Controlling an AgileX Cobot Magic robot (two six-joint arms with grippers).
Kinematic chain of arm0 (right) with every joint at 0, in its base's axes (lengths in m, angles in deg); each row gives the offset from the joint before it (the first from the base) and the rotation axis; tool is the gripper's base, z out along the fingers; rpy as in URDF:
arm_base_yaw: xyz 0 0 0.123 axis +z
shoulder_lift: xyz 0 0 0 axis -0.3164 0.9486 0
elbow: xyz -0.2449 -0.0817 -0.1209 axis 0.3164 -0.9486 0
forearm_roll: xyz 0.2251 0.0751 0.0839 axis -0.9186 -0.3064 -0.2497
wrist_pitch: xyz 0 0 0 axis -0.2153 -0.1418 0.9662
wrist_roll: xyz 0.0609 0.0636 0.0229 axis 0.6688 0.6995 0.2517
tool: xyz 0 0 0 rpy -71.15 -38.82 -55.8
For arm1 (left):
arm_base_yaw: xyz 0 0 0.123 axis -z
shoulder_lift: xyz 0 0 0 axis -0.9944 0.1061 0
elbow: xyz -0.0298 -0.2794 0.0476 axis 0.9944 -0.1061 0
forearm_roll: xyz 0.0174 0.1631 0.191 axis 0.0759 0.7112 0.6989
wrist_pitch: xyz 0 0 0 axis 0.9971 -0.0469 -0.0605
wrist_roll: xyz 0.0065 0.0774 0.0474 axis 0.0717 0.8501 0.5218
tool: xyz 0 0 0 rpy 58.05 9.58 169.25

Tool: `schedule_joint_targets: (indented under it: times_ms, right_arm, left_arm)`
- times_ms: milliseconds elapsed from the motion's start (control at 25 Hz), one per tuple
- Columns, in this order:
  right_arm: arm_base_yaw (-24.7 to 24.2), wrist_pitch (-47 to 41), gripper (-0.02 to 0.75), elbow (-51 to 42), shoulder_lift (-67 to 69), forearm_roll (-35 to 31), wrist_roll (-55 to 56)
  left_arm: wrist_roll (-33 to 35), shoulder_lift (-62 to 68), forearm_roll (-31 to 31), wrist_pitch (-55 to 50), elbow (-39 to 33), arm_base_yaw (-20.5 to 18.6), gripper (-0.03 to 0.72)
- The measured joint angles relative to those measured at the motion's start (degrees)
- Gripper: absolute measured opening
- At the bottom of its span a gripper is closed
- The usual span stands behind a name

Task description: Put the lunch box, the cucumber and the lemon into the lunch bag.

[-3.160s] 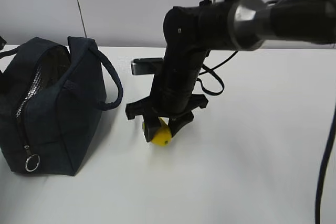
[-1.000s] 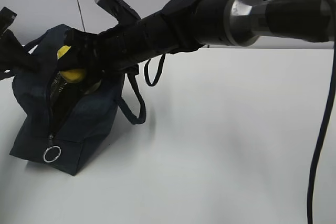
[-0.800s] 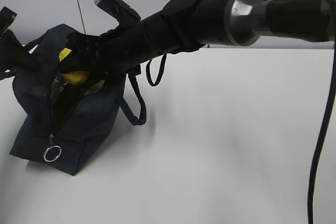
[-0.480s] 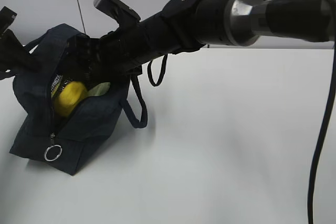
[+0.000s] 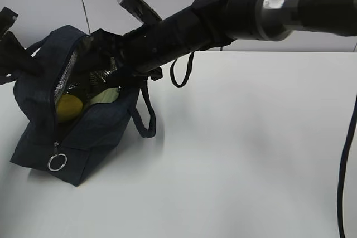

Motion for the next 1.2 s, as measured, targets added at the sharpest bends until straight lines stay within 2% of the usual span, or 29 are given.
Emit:
schedule_joint_targets:
  times_ms: [240,440,880,1000,1200]
  right_arm:
    - [-3.11,-6.95,0.573,0.12,0.00,-1.67,-2.55]
    - [-3.35,-8.31,0.573,0.46,-2.55,0.77,-2.91]
    - [-3.35,-9.79,0.573,0.84,-8.74,26.68,10.11]
    - [-3.35,-9.53,0.573,0.84,-8.82,29.62,12.74]
    - [-3.35,-4.60,0.573,0.84,-8.82,29.86,13.48]
  left_arm:
    - [0.04,0.00,0.00,0.00,0.00,0.00,-0.006]
    - [0.13,0.00,0.00,0.00,0.00,0.00,-0.006]
    - [0.13,0.00,0.00,0.00,0.00,0.00,-0.006]
    - [0.13,0.00,0.00,0.00,0.00,0.00,-0.006]
    - [0.13,0.00,0.00,0.00,0.00,0.00,-0.006]
